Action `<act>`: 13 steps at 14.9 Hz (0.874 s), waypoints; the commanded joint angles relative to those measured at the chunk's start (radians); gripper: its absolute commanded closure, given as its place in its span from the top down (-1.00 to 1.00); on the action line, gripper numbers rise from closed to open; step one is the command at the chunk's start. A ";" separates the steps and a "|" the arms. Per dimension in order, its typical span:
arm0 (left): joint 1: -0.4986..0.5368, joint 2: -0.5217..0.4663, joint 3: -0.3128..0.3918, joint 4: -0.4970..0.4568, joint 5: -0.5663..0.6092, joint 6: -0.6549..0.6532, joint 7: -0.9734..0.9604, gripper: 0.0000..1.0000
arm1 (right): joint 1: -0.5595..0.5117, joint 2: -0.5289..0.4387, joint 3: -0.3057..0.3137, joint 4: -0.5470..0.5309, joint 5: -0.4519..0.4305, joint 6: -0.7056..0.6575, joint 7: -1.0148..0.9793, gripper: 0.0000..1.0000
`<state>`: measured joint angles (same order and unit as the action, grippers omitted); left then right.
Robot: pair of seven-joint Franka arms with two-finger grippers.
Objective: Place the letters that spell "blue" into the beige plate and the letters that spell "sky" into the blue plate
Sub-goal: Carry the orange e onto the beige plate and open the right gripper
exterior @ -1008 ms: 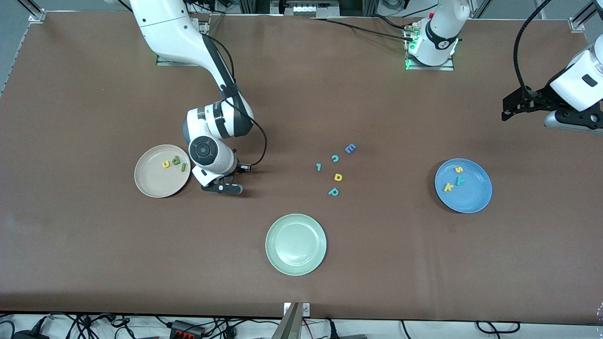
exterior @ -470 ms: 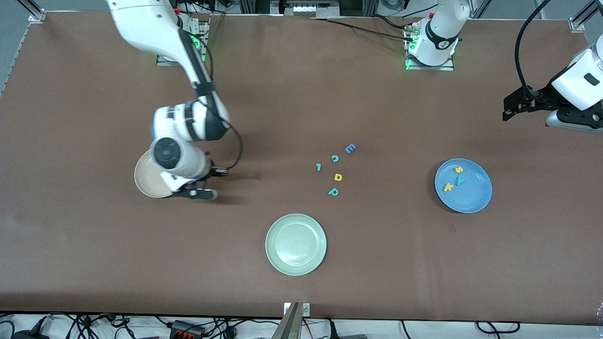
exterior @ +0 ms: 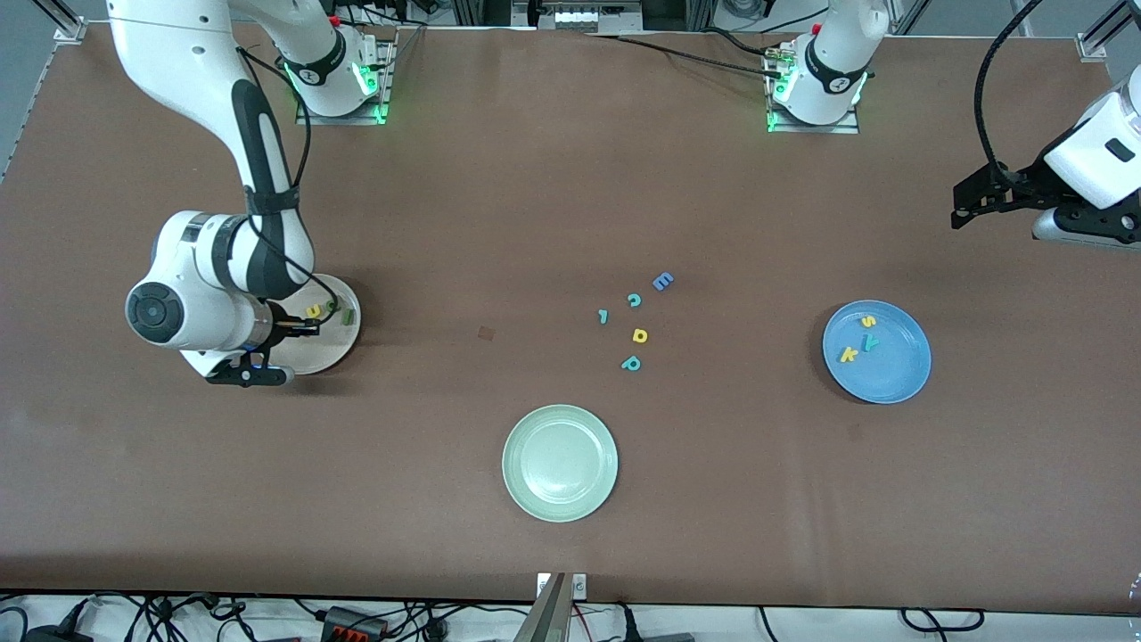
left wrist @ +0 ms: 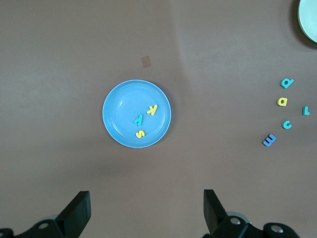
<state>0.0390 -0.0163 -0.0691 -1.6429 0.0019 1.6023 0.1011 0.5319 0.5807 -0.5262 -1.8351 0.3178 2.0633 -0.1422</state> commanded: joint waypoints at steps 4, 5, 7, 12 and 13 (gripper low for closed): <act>-0.001 0.009 0.005 0.025 -0.022 -0.016 -0.006 1.00 | -0.052 0.045 0.011 -0.001 0.012 0.037 -0.102 -0.79; -0.001 0.009 0.005 0.025 -0.020 -0.016 -0.006 1.00 | -0.050 0.045 0.011 0.002 0.012 0.040 -0.094 -0.14; -0.001 0.009 0.005 0.025 -0.020 -0.016 -0.006 1.00 | -0.047 0.041 0.009 0.017 0.014 0.031 -0.083 1.00; -0.001 0.009 0.005 0.025 -0.020 -0.016 -0.006 1.00 | -0.049 0.034 0.008 0.074 0.015 0.024 -0.074 1.00; -0.001 0.009 0.005 0.025 -0.020 -0.016 -0.006 1.00 | -0.047 0.034 0.008 0.089 0.015 0.018 -0.062 1.00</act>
<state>0.0390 -0.0163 -0.0691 -1.6429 0.0019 1.6022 0.1011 0.4931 0.6303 -0.5256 -1.7726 0.3181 2.0984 -0.2086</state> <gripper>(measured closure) 0.000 0.013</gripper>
